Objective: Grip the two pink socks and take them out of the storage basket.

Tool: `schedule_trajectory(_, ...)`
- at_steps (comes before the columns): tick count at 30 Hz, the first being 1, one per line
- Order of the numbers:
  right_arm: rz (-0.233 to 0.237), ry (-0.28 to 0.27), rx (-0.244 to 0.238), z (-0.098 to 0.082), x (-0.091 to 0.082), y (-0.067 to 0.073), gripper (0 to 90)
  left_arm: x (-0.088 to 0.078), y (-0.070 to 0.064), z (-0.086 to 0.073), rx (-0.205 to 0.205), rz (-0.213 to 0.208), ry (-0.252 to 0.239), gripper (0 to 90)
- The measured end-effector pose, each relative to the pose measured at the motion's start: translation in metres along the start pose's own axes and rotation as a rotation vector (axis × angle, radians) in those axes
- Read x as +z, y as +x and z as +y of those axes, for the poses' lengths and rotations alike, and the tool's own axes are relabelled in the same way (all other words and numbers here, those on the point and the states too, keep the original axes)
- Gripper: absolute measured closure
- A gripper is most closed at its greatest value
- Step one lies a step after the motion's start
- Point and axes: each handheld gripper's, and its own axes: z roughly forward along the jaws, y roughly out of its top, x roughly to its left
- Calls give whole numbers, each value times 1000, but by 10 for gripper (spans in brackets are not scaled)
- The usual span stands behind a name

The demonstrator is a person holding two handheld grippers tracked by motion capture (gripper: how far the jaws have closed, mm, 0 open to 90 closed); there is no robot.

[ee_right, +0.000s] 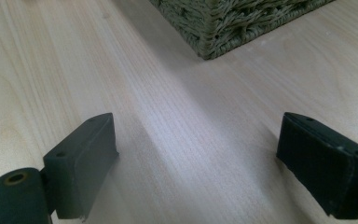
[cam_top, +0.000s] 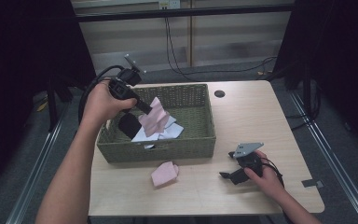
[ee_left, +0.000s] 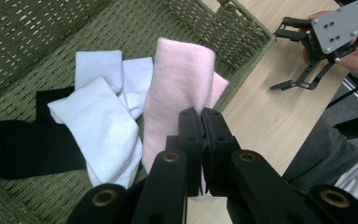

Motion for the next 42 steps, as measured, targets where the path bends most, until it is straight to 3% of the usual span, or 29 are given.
schedule_trajectory(13,0,0,0,0,0,0,110,-6,-10,-5,24,-17,-10,874)
schedule_trajectory(28,0,0,0,0,0,0,109,-4,-29,-17,73,-45,-14,871)
schedule_trajectory(33,0,0,0,0,0,0,109,-3,-36,-23,82,-23,-8,871)
schedule_trajectory(42,0,0,0,0,0,0,109,1,-47,-30,99,-61,-13,870)
